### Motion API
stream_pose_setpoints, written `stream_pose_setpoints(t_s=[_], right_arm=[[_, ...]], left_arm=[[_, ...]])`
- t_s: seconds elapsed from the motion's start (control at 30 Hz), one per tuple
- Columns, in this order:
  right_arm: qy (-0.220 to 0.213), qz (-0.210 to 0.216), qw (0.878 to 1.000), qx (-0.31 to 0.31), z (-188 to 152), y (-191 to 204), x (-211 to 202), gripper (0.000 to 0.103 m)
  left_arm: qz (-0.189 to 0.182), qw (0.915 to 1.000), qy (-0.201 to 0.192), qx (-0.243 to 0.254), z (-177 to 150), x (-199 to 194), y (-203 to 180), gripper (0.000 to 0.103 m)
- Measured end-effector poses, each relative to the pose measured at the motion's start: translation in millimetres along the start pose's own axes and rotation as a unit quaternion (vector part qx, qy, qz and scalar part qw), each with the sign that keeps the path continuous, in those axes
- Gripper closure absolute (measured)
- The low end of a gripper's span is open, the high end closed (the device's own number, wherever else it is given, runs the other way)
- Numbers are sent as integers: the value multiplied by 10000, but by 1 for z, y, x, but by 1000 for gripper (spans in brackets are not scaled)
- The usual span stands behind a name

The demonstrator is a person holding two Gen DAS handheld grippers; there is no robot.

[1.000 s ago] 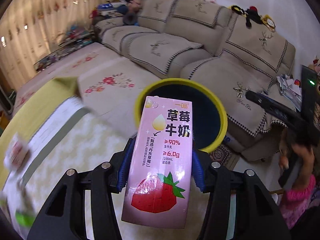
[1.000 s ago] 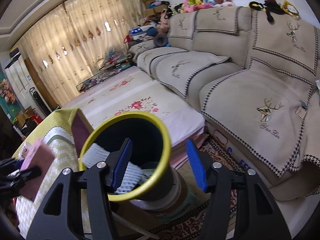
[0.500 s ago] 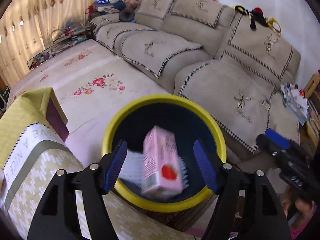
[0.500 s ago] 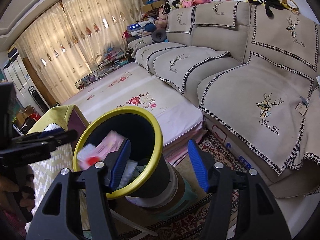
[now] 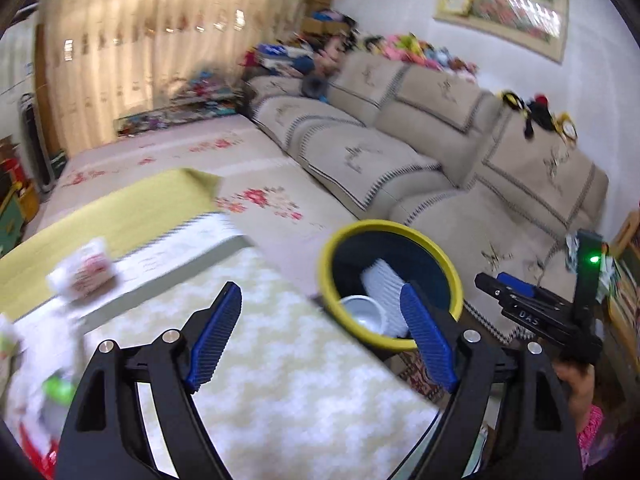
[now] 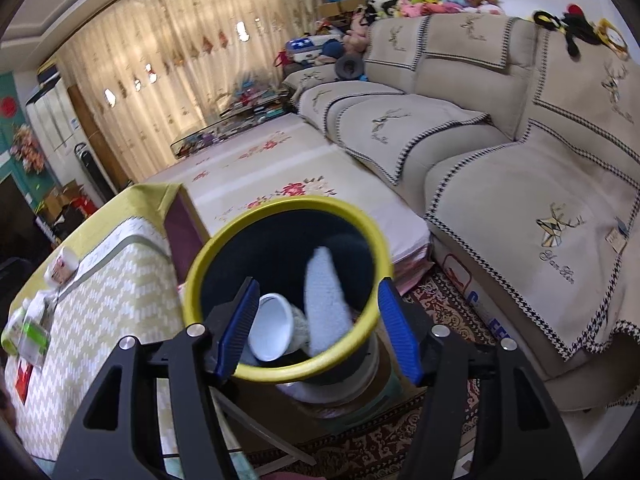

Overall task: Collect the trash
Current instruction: 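Grasp the clear green-lidded cup with the right gripper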

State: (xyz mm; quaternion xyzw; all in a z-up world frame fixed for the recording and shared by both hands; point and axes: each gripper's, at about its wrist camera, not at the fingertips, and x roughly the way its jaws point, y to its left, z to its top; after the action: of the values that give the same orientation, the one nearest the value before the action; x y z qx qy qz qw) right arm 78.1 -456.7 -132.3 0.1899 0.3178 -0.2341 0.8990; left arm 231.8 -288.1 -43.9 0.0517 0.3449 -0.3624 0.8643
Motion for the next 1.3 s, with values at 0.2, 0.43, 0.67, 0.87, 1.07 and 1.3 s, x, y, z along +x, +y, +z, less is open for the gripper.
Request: stream_pose_setpoints(t_s=[0.2,0.43,0.67,0.87,1.07,1.3], right_arm=[[126,232,9987,-433,-10,52,4,44],[354,774,9898,-1143,-25,142,7,44],[653,1695,9636,-1964,-55,249,-2,43],[741,2255,9321,-2737,-79,321,-6,34],[922,2722,8891,-3563,-91,374,3,22],[976,2775,8590,-4190,-95,401,25,20]], left_arm=[[720,9952,-498,-440,-22,-81,72,19],[1778,9742,-899,-1059,-59,-161,174,17],[2144,9595,-1022,-1514,-97,-182,242,17],[1980,9589,-1066,-1731,-118,-183,263,17],[1918,9586,-1130,-1779,-116,-178,254,17],[1923,9595,-1202,-1669,-114,-180,248,16]])
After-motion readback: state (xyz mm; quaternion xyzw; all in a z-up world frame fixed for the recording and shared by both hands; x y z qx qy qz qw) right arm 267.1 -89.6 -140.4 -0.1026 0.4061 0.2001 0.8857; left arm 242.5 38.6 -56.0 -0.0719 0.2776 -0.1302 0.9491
